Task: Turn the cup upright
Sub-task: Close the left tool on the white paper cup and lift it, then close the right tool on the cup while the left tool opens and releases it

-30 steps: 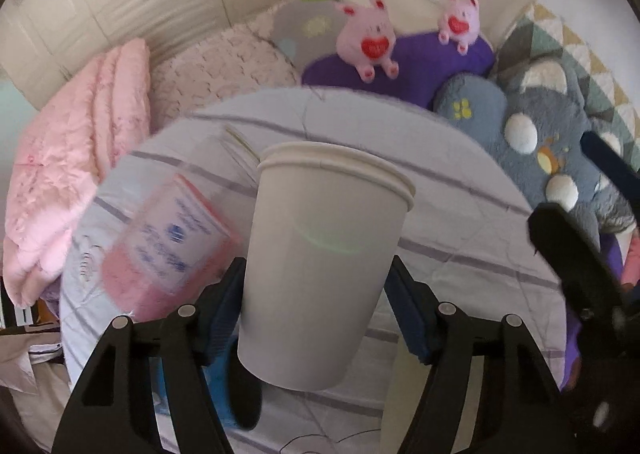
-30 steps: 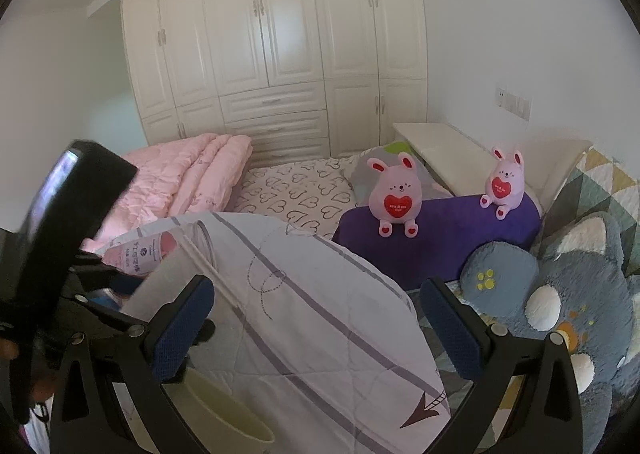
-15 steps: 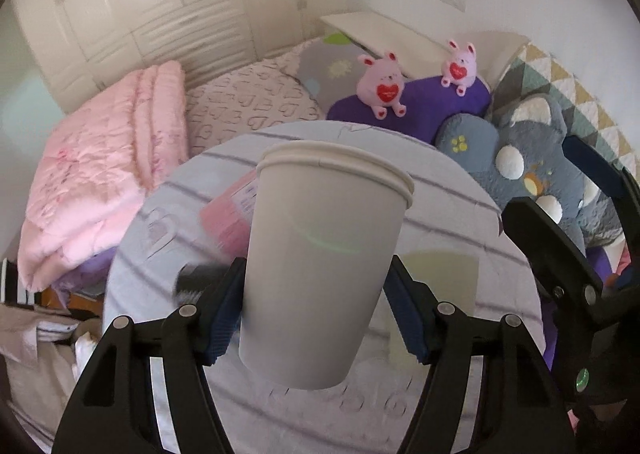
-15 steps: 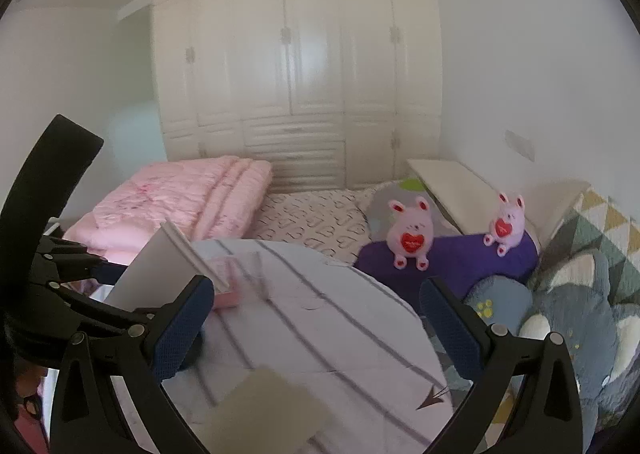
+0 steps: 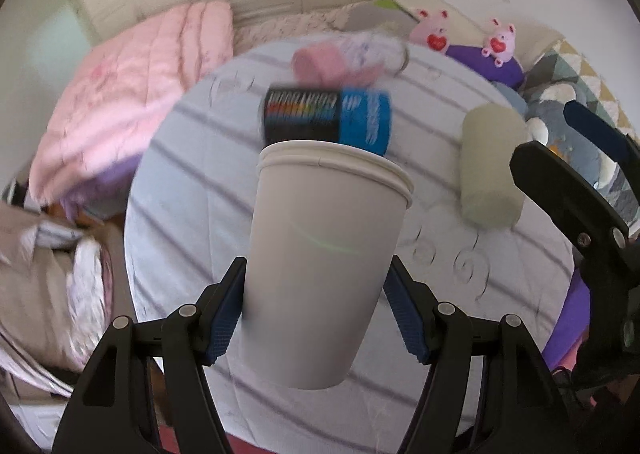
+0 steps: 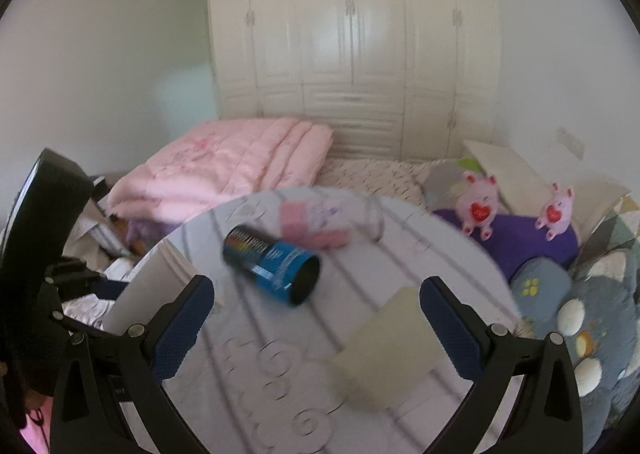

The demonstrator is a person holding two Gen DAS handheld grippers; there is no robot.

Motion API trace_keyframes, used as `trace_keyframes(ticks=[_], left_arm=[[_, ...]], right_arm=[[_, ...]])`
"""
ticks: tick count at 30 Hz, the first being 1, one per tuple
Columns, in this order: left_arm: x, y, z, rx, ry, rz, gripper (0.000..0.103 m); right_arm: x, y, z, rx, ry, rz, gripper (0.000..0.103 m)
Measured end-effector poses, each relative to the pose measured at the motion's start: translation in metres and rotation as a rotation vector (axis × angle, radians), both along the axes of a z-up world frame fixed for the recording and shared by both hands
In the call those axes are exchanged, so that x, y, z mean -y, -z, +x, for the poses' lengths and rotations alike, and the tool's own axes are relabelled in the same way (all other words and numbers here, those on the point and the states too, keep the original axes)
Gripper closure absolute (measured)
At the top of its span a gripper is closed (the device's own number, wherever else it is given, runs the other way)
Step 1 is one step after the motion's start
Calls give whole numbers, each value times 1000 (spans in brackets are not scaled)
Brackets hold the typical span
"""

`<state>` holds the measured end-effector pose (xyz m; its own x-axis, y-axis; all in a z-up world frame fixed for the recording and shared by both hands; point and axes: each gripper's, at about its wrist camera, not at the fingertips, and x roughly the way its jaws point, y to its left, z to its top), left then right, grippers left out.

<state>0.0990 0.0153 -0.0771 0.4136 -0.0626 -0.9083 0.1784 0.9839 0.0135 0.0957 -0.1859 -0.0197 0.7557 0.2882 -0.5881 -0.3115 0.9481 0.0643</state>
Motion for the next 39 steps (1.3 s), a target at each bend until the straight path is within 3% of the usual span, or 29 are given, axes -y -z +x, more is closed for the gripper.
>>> trace_keyframes(ticks=[15,21,24,39], left_arm=[[-44,49,-17,-32,-161,-88,32],[-45,51,-21,-34,-152,-137,20],[-46,46,-27,-3,-130,-140,15],[-72,24,-57,56,-101,-132,15]], right_arm=[[-55,41,-11,-136,-94,-72,0],[-59,47,-9,-177,-97,-86,0],[-59,44,-7,-205,-103,-58,0],[-94,47,3,-412,-139,118,0]])
